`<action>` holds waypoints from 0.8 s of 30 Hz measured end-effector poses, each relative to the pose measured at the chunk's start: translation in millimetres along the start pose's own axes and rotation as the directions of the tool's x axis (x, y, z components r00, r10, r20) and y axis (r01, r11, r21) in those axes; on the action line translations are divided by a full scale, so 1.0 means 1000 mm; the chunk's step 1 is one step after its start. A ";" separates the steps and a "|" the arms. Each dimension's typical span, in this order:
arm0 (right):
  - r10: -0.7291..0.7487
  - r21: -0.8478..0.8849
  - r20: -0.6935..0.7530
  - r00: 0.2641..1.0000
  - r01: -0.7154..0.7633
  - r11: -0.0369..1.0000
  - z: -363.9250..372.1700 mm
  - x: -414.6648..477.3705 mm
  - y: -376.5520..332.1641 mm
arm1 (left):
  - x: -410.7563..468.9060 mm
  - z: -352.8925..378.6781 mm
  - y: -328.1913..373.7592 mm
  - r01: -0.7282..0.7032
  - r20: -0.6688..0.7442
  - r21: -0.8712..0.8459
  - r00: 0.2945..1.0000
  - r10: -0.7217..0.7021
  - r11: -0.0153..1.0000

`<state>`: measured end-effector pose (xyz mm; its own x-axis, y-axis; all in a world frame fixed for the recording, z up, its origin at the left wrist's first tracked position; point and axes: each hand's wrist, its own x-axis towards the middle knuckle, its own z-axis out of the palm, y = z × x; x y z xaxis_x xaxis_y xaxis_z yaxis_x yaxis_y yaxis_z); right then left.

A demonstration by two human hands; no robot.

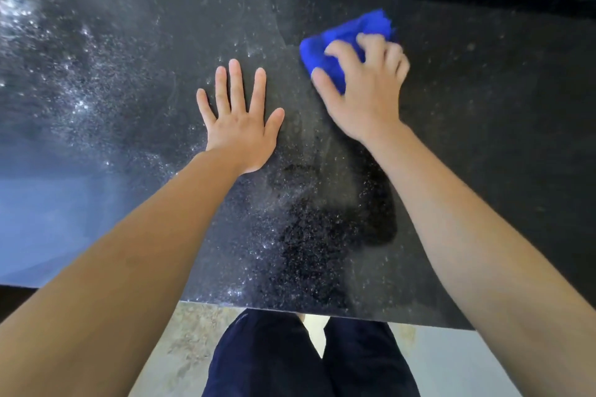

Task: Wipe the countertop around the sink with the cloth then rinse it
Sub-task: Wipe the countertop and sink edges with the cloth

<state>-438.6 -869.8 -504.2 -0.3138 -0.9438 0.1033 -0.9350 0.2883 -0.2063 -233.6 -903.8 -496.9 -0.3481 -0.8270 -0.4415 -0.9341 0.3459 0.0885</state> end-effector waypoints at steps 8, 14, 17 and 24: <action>-0.421 0.006 0.222 0.879 0.430 0.903 -0.022 -0.061 0.047 | 0.001 -0.001 0.001 0.018 0.017 -0.023 1.000 -0.018 1.000; -0.271 0.006 0.349 0.897 0.287 0.958 -0.004 0.047 0.015 | -0.002 -0.006 0.004 0.046 0.046 -0.029 0.998 -0.045 0.999; -0.207 0.008 0.334 0.920 0.217 0.976 0.010 0.091 -0.020 | -0.002 -0.005 0.004 0.065 0.030 -0.019 0.997 -0.065 0.998; -0.158 0.011 0.256 0.954 0.161 0.987 0.021 0.106 -0.055 | 0.000 -0.005 0.004 0.081 0.042 -0.007 0.996 -0.080 0.997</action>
<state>-416.8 -988.7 -502.4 -0.1094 -0.9869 -0.1182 -0.9715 0.1314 -0.1973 -237.6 -905.2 -492.1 -0.2682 -0.8328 -0.4843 -0.9597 0.2749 0.0587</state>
